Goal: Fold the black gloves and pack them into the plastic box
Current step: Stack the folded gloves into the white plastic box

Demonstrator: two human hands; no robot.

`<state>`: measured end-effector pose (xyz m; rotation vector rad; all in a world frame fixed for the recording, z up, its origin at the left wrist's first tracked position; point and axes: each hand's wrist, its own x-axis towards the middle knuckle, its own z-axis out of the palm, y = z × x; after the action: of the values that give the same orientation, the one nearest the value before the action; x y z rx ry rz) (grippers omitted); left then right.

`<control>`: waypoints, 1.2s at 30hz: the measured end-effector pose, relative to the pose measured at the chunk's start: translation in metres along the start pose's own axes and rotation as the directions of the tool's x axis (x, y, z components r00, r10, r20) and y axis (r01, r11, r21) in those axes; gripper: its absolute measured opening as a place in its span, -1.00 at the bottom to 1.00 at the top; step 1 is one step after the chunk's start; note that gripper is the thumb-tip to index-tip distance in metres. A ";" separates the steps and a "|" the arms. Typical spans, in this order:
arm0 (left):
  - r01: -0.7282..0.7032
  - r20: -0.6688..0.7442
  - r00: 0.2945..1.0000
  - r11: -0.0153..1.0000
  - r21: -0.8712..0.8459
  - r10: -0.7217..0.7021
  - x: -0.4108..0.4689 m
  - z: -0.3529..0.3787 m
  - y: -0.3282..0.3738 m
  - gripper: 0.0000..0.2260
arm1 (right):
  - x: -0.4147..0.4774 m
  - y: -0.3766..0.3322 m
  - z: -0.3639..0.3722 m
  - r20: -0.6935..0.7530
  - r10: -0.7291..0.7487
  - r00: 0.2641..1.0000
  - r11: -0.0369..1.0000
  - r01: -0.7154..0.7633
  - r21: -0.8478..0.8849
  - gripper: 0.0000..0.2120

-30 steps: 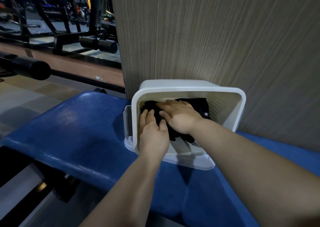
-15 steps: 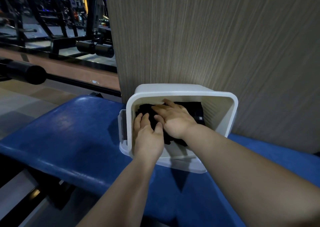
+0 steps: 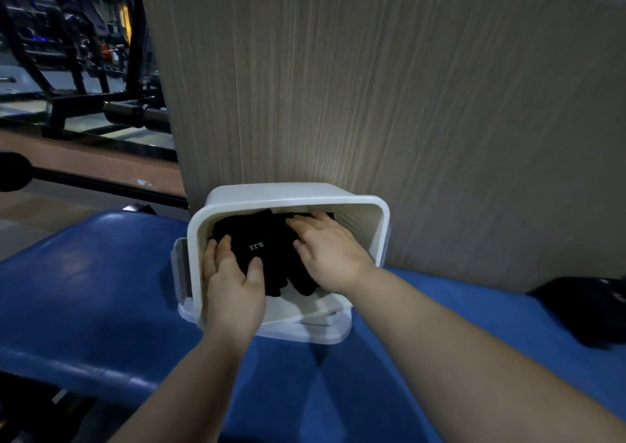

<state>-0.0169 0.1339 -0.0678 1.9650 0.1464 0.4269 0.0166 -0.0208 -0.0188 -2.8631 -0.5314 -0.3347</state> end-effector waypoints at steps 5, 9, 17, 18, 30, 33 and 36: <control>-0.052 -0.019 0.998 0.993 0.110 0.054 -0.021 0.001 0.007 -0.49 | -0.044 0.022 -0.004 0.005 0.043 0.999 0.998 -0.043 0.034 -0.55; -0.137 -0.047 0.988 0.978 0.158 0.146 -0.046 0.010 0.014 -0.51 | -0.086 0.041 -0.010 -0.046 0.091 0.995 0.993 -0.086 0.086 -0.56; -0.186 0.151 0.973 0.979 0.078 0.173 -0.107 0.080 0.036 -0.62 | -0.180 0.092 -0.022 -0.084 0.285 0.955 0.957 -0.278 0.082 -0.61; -0.171 0.192 0.969 0.983 0.070 0.155 -0.114 0.093 0.040 -0.62 | -0.192 0.100 -0.023 -0.064 0.324 0.944 0.945 -0.320 0.069 -0.61; -0.175 0.558 0.824 0.980 0.093 0.094 -0.190 0.233 0.113 -0.62 | -0.297 0.192 -0.045 -0.025 0.708 0.706 0.701 -0.698 0.145 -0.58; -0.171 0.616 0.785 0.979 0.110 0.067 -0.203 0.268 0.126 -0.64 | -0.314 0.214 -0.055 -0.074 0.769 0.635 0.634 -0.743 0.215 -0.58; -0.163 0.660 0.750 0.980 0.110 0.051 -0.215 0.299 0.140 -0.66 | -0.328 0.237 -0.062 -0.113 0.799 0.591 0.599 -0.761 0.251 -0.55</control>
<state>-0.1210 -0.2442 -0.1008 2.1771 -0.4017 -0.2358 -0.2041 -0.3592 -0.0826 -2.5071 0.7302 -0.3901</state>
